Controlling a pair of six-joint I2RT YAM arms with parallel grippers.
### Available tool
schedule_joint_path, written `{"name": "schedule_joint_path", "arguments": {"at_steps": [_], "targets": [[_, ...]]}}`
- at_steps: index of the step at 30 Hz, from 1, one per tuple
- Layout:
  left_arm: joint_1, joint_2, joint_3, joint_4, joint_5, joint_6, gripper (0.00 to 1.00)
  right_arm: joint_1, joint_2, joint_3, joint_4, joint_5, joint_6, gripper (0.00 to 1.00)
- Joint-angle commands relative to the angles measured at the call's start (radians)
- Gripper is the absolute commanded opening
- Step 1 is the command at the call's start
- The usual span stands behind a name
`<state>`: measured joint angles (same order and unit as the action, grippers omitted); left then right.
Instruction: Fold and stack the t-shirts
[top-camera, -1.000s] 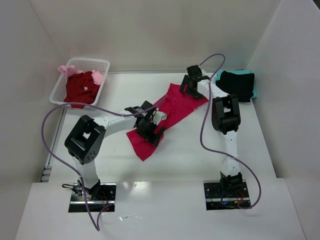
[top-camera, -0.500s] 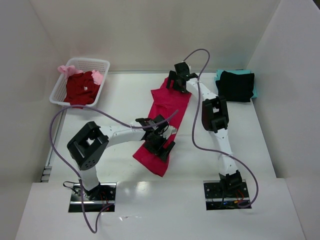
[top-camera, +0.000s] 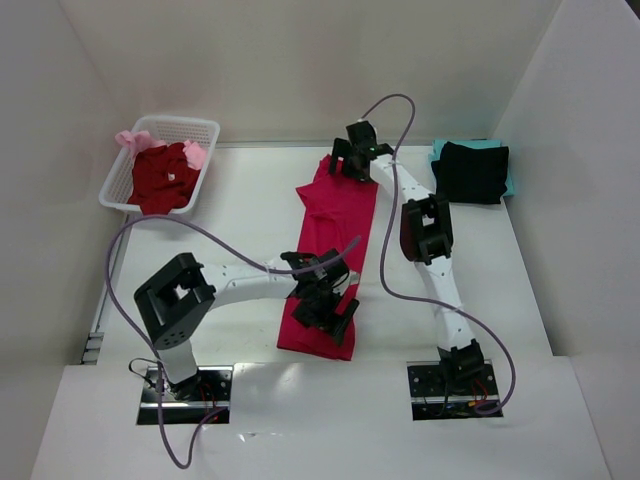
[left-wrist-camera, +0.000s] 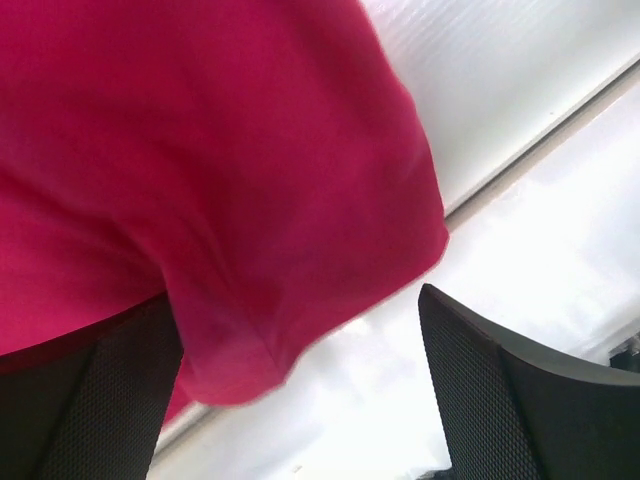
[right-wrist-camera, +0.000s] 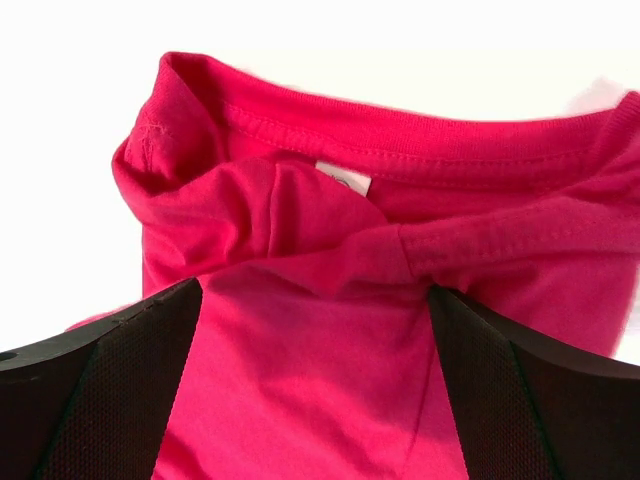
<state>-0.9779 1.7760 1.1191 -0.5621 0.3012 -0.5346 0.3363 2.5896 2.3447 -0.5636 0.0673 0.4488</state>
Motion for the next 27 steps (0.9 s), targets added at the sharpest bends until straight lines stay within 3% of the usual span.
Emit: {"name": "schedule_joint_path", "arguments": {"at_steps": [1, 9, 12, 19, 23, 27], "targets": [[-0.004, -0.105, 0.027, -0.056, -0.072, -0.117, 0.99, 0.006, -0.144, -0.027, 0.008, 0.023, -0.032, 1.0], [-0.004, -0.296, 0.074, -0.169, -0.258, -0.198, 0.99, 0.006, -0.462, -0.209, 0.066, -0.06, -0.032, 1.0], [-0.004, -0.325, 0.07, -0.205, -0.341, -0.24, 0.99, 0.006, -0.56, -0.396, 0.129, -0.083, -0.021, 1.0], [-0.07, -0.277, 0.018, -0.223, -0.532, -0.436, 0.99, 0.027, -0.571, -0.68, 0.206, -0.083, -0.012, 1.0], [-0.108, -0.21, 0.004, -0.19, -0.628, -0.582, 0.99, 0.038, -0.511, -0.682, 0.211, -0.086, -0.012, 1.0], [-0.14, -0.168, -0.018, -0.118, -0.656, -0.594, 0.99, 0.058, -0.444, -0.648, 0.211, -0.086, -0.021, 1.0]]}}
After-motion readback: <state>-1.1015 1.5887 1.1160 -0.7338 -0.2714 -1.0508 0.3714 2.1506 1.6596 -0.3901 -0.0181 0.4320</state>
